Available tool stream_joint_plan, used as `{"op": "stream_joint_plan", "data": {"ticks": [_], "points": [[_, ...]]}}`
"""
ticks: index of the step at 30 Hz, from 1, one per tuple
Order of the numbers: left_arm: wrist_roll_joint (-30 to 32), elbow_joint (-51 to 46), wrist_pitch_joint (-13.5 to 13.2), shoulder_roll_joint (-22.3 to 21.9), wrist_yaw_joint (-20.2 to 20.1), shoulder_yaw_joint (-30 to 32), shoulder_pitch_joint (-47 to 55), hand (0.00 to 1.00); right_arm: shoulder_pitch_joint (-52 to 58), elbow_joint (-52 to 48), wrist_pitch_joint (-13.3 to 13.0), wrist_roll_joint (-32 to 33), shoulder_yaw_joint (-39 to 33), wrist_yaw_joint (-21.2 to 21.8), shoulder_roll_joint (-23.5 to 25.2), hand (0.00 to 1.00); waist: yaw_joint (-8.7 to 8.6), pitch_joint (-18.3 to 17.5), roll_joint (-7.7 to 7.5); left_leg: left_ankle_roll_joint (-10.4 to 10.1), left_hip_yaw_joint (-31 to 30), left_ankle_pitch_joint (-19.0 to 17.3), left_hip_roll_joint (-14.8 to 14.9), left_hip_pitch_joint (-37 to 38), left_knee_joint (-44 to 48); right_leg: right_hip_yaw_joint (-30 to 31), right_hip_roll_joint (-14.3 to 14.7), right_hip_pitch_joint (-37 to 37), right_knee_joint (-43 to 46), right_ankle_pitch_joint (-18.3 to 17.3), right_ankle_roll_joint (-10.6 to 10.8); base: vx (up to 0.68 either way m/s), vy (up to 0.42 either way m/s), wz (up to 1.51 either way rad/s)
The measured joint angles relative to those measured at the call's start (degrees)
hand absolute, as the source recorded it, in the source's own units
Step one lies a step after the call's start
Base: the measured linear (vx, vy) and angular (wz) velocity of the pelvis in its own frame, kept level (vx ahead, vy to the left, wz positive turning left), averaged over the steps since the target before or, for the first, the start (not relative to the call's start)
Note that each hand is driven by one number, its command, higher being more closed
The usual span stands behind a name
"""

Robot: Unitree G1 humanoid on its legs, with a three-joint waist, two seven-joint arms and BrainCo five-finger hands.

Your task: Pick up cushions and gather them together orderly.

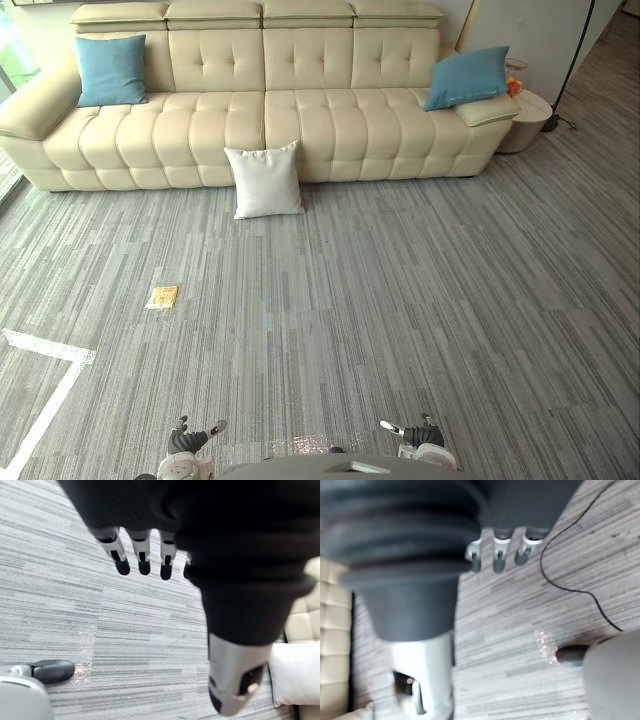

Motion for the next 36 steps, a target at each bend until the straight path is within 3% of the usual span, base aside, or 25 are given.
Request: {"op": "stream_joint_plan", "data": {"ticks": [8, 36], "points": [[-0.01, 1.24, 0.03, 0.56, -1.19, 0.11, 0.1, 0.0, -2.37, 3.8, 1.22, 0.02, -1.3, 0.28, -0.08, 0.0, 0.18, 0.56, -0.45, 0.21, -0.78, 0.41, -0.26, 0.55, -0.05, -0.78, -0.21, 0.35, 0.0, -0.05, 0.07, -0.03, -0.008, 0.04], [-2.29, 1.67, -0.05, 1.6, -3.56, -1.07, 0.06, 0.0, -4.08, 6.01, 1.24, 2.45, -4.86, 2.35, 0.07, 0.0, 0.27, 2.6, -0.9, 0.35, -1.25, 0.22, -0.46, -0.83, -0.45, -1.48, -0.41, -0.34, -0.35, -0.7, 0.55, -0.02, -0.005, 0.01]]}}
